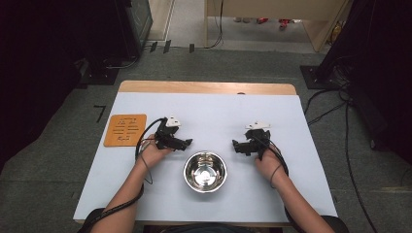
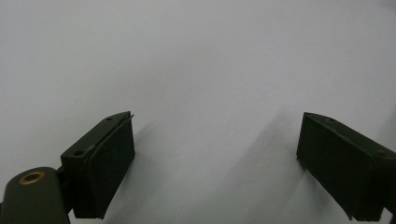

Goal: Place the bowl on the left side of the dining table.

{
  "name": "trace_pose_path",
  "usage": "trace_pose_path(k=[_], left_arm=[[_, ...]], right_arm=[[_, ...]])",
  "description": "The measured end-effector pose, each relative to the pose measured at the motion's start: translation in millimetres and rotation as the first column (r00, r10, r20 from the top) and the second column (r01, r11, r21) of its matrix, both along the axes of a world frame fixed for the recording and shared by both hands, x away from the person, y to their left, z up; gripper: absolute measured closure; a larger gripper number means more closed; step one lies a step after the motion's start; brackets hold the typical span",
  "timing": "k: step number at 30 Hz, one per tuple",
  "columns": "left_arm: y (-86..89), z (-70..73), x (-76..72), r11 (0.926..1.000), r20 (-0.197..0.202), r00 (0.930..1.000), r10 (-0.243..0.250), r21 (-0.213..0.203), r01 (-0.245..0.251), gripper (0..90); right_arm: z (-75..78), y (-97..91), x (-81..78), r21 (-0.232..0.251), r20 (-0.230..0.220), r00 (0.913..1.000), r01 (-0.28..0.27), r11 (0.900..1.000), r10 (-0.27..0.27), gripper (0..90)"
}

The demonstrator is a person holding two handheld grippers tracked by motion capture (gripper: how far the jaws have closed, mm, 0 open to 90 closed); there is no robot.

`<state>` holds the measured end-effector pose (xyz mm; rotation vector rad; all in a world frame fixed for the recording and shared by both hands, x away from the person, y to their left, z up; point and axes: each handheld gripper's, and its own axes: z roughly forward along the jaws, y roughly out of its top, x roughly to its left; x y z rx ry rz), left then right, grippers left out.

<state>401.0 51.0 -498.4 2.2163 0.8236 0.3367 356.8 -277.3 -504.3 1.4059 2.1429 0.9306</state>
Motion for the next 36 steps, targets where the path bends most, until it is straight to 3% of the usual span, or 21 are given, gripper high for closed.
trace_pose_path(k=[32, 36], left_arm=[[-1.3, 0.1, -0.2, 1.0000, 0.001, 1.0000, 0.006, 0.004, -0.006, 11.1], [-3.1, 3.3, 2.3, 0.9995, -0.019, 0.9998, 0.001, 0.031, -0.001, 11.6]], right_arm=[[0.0, 0.0, 0.0, 0.000, 0.000, 1.0000, 0.000, 1.0000, 0.000, 4.9], [0.0, 0.1, 0.0, 0.000, -0.001, 1.0000, 0.000, 1.0000, 0.000, 4.9]])
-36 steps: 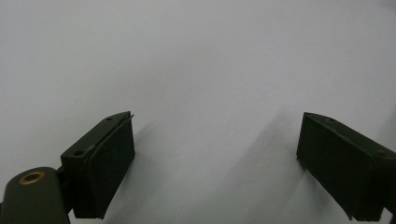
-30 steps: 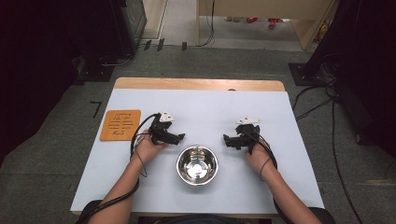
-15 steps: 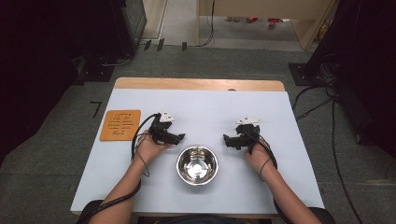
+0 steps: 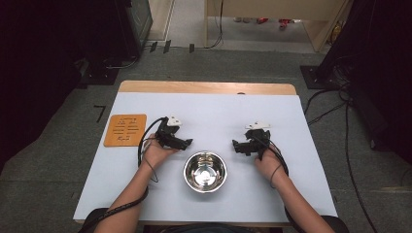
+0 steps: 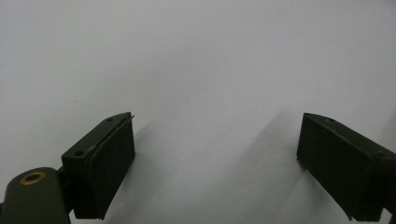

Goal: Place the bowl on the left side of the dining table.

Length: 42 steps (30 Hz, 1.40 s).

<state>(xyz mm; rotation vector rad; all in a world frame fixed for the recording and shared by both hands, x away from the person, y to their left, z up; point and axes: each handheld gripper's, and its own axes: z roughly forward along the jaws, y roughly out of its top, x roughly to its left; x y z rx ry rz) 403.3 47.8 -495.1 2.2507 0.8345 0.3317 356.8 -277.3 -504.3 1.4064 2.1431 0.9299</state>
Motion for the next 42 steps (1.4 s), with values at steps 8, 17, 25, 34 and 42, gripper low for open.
trace_pose_path(k=[8, 17, 25, 34, 42], left_arm=[[1.2, 3.6, 1.8, 0.9999, -0.010, 0.9998, 0.016, -0.001, -0.016, 14.3], [2.5, 12.2, 0.4, 0.9999, -0.020, 0.9998, 0.008, -0.013, -0.008, 15.1], [3.3, 19.1, -2.8, 0.9995, -0.029, 0.9994, -0.018, -0.025, 0.017, 15.5], [3.1, 26.5, -8.4, 0.9985, -0.031, 0.9988, -0.038, -0.040, 0.037, 15.5], [3.0, 31.8, -12.0, 0.9964, -0.047, 0.9977, -0.048, -0.072, 0.045, 15.5]], right_arm=[[0.0, 0.0, 0.0, 0.000, 0.000, 1.0000, 0.000, 1.0000, 0.000, 4.9], [0.0, 0.0, 0.0, 0.000, 0.000, 1.0000, 0.000, 1.0000, 0.000, 4.9], [0.0, 0.0, 0.0, 0.000, 0.001, 1.0000, 0.000, 1.0000, 0.000, 4.9], [0.0, 0.0, 0.1, 0.000, 0.001, 1.0000, 0.000, 1.0000, 0.000, 4.9], [0.0, 0.0, 0.0, 0.000, 0.001, 1.0000, 0.000, 1.0000, 0.000, 4.9]])
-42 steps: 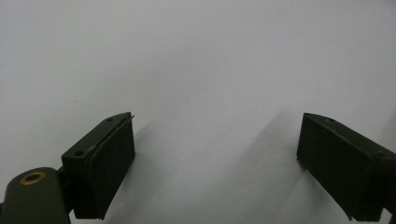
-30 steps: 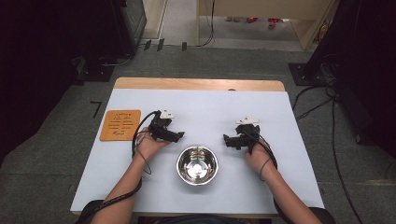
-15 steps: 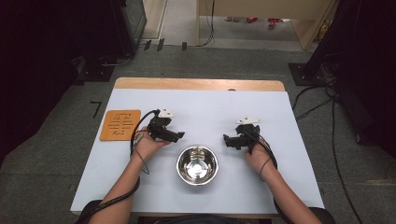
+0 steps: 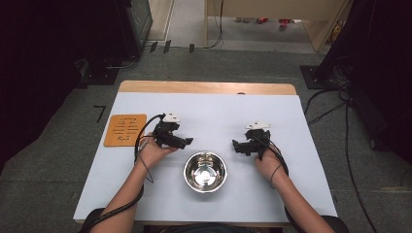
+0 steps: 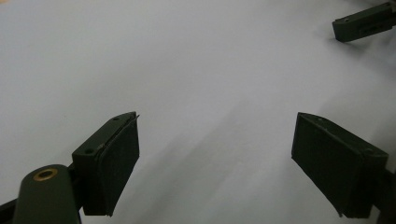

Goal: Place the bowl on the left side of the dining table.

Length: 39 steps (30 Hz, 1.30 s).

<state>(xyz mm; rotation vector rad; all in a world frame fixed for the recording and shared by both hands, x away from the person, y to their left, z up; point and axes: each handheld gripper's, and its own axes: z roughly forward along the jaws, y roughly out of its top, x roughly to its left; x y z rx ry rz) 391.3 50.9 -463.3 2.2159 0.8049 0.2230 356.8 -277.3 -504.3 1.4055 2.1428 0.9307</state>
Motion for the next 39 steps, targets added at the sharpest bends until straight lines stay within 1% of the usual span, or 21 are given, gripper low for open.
trace_pose_path(k=[5, 8, 9, 16, 23, 32, 35, 38, 39], left_arm=[[-0.8, 2.3, -3.1, 0.9998, -0.003, 0.9998, -0.018, 0.007, 0.018, 15.6], [-0.7, 3.0, -3.8, 0.9998, -0.006, 0.9998, -0.020, -0.002, 0.020, 16.1], [-0.3, 3.8, -3.6, 0.9997, -0.017, 0.9997, -0.020, -0.014, 0.020, 16.1], [-0.2, 7.0, -5.6, 0.9995, -0.031, 0.9993, -0.021, -0.026, 0.020, 16.1], [-2.8, 10.4, -10.6, 0.9992, -0.022, 0.9990, -0.040, -0.007, 0.040, 16.2], [-7.5, 13.4, -14.6, 0.9979, -0.015, 0.9978, -0.064, -0.008, 0.064, 16.2], [-11.3, 14.0, -16.4, 0.9970, -0.005, 0.9970, -0.078, -0.001, 0.078, 16.2], [-14.9, 14.3, -18.1, 0.9960, -0.007, 0.9960, -0.089, -0.009, 0.089, 16.2], [-16.1, 14.3, -18.6, 0.9955, -0.005, 0.9955, -0.095, -0.005, 0.095, 16.2]], right_arm=[[0.0, -0.1, 0.0, -0.001, 0.001, 1.0000, -0.001, 1.0000, 0.001, 4.9], [0.0, 0.0, 0.0, 0.000, 0.000, 1.0000, 0.000, 1.0000, 0.000, 4.9], [0.0, 0.0, 0.0, 0.000, -0.001, 1.0000, 0.000, 1.0000, 0.000, 4.9], [0.0, 0.0, 0.0, 0.000, 0.000, 1.0000, 0.000, 1.0000, 0.000, 4.9], [0.0, 0.0, 0.0, 0.001, 0.000, 1.0000, 0.000, 1.0000, 0.000, 5.0], [0.0, -0.1, 0.0, 0.000, 0.001, 1.0000, -0.001, 1.0000, 0.001, 4.9], [0.0, -0.1, 0.0, -0.001, 0.000, 1.0000, -0.001, 1.0000, 0.001, 4.9], [0.1, 0.0, -0.1, 0.000, -0.001, 1.0000, 0.000, 1.0000, 0.000, 4.9], [0.0, 0.0, 0.0, 0.000, -0.001, 1.0000, 0.000, 1.0000, 0.000, 4.9]])
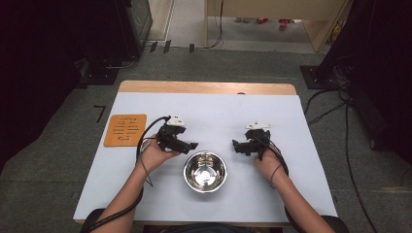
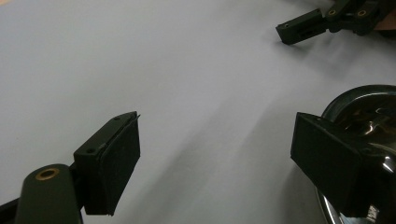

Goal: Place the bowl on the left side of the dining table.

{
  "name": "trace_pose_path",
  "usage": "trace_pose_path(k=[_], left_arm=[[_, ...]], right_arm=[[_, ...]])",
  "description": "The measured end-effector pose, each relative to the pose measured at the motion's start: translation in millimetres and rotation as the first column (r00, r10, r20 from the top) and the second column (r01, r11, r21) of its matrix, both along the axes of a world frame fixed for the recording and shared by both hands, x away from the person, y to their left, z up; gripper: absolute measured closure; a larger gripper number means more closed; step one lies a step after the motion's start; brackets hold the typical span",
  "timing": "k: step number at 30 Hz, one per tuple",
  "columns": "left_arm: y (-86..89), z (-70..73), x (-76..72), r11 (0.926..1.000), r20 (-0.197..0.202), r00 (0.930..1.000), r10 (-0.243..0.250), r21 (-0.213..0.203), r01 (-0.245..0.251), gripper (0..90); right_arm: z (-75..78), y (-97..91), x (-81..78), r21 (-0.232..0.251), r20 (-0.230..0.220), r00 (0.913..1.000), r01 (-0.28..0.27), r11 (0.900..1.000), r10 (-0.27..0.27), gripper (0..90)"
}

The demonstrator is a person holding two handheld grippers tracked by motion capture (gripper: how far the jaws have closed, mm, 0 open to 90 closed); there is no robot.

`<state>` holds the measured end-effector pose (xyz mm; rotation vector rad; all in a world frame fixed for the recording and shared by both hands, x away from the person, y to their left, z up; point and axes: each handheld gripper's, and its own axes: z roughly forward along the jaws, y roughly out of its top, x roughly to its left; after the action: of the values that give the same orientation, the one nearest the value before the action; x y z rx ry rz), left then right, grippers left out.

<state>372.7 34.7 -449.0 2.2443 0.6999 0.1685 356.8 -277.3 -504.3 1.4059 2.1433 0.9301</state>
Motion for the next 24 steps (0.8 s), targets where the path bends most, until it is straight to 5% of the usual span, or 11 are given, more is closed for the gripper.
trace_pose_path(k=[24], left_arm=[[-21.7, -0.9, -13.7, 0.9953, -0.015, 0.9955, -0.093, -0.027, 0.093, 16.2]], right_arm=[[0.0, -0.1, 0.1, -0.001, 0.001, 1.0000, -0.001, 1.0000, 0.001, 4.9]])
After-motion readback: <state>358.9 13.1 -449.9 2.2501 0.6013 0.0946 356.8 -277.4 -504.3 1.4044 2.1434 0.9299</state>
